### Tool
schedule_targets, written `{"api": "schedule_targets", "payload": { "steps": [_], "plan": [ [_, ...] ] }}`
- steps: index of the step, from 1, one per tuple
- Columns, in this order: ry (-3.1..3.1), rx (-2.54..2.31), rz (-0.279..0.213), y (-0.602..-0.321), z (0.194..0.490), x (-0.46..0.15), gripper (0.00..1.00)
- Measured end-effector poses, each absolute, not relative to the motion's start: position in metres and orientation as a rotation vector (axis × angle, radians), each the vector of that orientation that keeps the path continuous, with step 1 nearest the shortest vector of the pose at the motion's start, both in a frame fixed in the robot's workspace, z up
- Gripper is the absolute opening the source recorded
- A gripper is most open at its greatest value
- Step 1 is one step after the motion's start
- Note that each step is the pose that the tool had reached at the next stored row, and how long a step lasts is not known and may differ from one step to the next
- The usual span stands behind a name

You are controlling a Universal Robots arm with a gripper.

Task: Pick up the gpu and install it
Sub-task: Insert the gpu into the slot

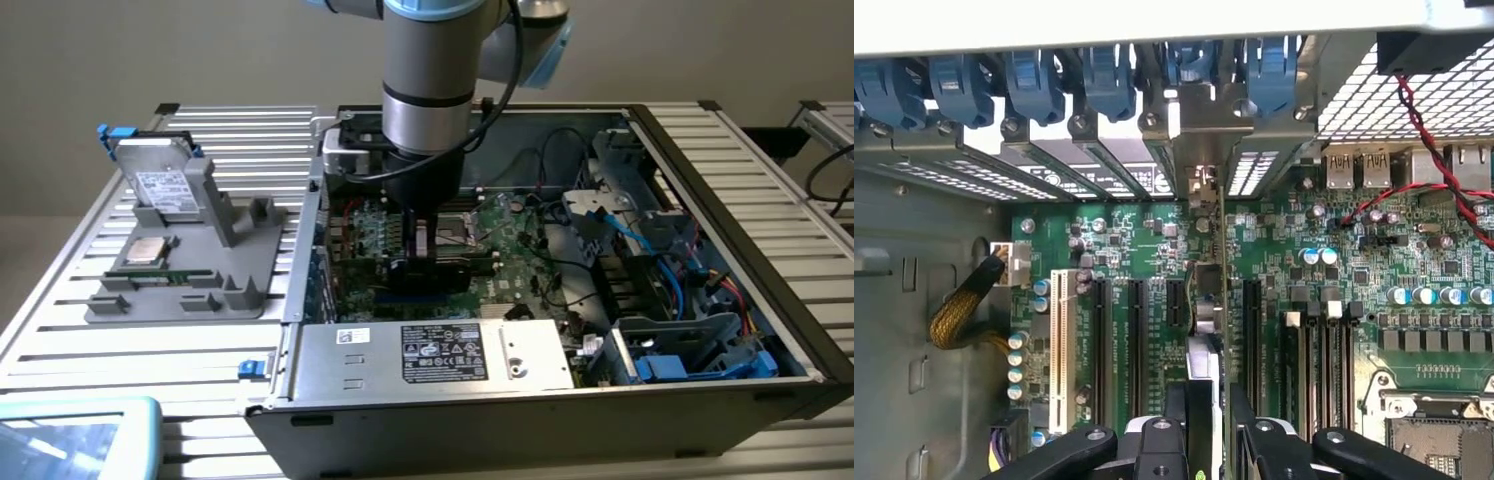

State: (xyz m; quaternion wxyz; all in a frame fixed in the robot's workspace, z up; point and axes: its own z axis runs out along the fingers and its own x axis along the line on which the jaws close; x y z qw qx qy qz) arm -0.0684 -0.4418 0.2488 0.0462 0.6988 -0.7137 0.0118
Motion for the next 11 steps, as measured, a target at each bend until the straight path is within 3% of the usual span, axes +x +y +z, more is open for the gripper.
{"api": "schedule_targets", "payload": {
  "steps": [11],
  "plan": [
    [-2.178, 2.132, 0.038, -0.4406, 0.2486, -0.0685, 0.27]
  ]
}}
